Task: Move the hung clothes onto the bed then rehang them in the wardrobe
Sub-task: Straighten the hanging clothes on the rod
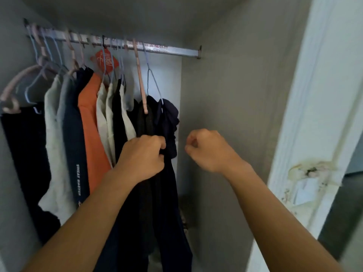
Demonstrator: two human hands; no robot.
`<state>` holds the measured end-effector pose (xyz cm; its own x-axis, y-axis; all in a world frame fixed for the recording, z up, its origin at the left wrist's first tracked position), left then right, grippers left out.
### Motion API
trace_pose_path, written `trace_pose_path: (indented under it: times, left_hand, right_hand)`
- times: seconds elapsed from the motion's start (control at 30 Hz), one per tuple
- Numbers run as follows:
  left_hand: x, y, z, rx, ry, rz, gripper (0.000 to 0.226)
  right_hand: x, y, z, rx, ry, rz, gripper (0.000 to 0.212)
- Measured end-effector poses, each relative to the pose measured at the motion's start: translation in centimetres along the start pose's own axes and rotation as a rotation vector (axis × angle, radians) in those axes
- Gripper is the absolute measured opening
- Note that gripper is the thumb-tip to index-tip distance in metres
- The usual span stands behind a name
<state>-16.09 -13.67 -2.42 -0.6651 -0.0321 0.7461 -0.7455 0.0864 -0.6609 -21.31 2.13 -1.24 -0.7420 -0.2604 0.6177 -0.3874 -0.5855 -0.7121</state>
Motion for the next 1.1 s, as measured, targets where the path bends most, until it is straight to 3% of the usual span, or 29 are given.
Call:
trace_pose_path:
  times: [0.2,0.4,0.5,0.77,1.1]
  left_hand:
    - [-4.2,-0.8,-1.1,-0.262,0.099,0.187,0.044]
    - [-10.5,-1.3,-4.0,-0.469,0.207,0.181,0.038]
    - [-13.3,-1.6,-6.8,-0.546,0.264,0.256,0.04]
    - [-20.6,-3.2,-18.2,-0.679,0.513,0.533,0.044]
    - [-31.9,-11.9,-36.0,-0.854,0.885,0.589,0.047]
  right_hand:
    - [-8.3,-2.5,-0.4,-0.116,0.049,0.083,0.037]
    - [-18.5,-4.5,0.1,-0.2,0.199,0.09,0.034]
    - [-23.6,-6.2,0.0,-0.263,0.327,0.088,0.036]
    - [-36.6,-13.3,0.2,-0.416,0.617,0.03,0.029]
    - [-55.4,-27.1,1.4,-0.669,0.968,-0.112,0.03]
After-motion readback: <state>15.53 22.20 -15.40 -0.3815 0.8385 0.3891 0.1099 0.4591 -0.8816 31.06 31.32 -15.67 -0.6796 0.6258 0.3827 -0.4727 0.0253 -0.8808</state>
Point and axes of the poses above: each hand's wrist, its own x-axis towards the middle knuckle, its own y-axis out of the palm, z = x × y, the point moved 4 cm from there along x, towards the middle knuckle, and after that the axes turned 14 degrees about -z, right-handed, at the moved point
